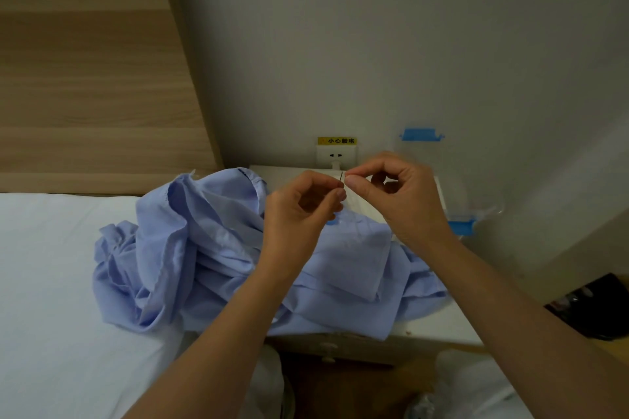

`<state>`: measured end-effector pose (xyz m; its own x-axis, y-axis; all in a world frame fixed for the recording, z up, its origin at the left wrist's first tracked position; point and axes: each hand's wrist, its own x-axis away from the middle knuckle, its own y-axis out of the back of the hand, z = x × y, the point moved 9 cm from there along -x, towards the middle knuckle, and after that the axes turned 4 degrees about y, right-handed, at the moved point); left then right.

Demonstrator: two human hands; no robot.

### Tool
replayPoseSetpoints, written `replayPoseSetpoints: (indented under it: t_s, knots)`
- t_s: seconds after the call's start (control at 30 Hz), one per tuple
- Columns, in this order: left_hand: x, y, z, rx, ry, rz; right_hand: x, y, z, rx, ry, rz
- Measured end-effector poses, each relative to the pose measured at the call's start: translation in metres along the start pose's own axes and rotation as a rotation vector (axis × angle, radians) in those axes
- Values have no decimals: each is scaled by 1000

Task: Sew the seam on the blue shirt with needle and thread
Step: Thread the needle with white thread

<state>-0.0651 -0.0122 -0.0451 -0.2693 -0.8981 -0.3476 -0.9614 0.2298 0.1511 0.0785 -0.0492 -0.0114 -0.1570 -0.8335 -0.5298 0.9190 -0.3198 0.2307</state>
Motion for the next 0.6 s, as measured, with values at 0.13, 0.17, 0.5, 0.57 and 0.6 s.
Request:
replayPoseSetpoints:
  t_s: [0.13, 0.17, 0.5, 0.57, 0.6]
  knots:
    - [0, 0, 0, 8, 4, -1, 0, 1, -1, 12, -5, -7]
    - [0, 0, 0, 6, 4, -1, 0, 1, -1, 15, -5, -5]
    - [0, 0, 0, 3, 9, 0, 0, 0, -1, 13, -5, 0]
    - [0, 0, 0, 4, 8, 1, 1, -1, -1, 11, -6, 0]
    - [0, 0, 0, 1, 5, 1, 1, -1, -1, 12, -7, 0]
